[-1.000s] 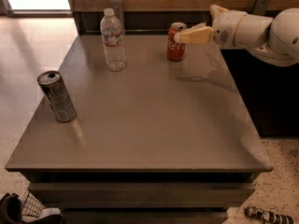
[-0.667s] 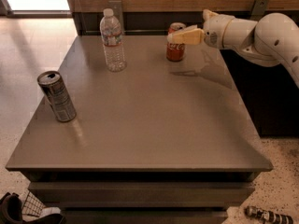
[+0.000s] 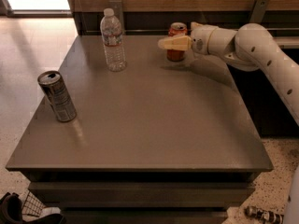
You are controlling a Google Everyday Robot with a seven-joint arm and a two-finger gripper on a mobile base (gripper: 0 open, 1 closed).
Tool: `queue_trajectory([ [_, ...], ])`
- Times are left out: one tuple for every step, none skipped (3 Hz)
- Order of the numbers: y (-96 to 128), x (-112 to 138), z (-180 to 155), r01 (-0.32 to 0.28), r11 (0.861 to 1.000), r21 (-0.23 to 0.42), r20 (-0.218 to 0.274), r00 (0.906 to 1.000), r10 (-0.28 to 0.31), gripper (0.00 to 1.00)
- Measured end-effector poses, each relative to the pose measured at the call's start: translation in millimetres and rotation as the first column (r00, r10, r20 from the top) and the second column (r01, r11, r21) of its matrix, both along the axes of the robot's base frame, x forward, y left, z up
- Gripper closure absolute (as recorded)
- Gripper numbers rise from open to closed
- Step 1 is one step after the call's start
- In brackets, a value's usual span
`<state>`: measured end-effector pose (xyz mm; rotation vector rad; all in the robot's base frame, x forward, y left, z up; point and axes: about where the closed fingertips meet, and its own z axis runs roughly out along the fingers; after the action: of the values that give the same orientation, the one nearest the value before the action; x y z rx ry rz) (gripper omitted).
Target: Move coke can near redbull can
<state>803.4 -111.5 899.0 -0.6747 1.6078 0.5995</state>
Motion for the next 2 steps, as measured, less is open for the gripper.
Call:
queue_trajectory([
  [0.4, 2.5, -18.2, 0.01, 1.0, 0.015, -0.036, 0.9993, -0.01, 0.0],
  [3.7, 2.6, -17.6, 0.005, 1.0, 0.014, -0.035, 0.9994, -0.004, 0.19],
])
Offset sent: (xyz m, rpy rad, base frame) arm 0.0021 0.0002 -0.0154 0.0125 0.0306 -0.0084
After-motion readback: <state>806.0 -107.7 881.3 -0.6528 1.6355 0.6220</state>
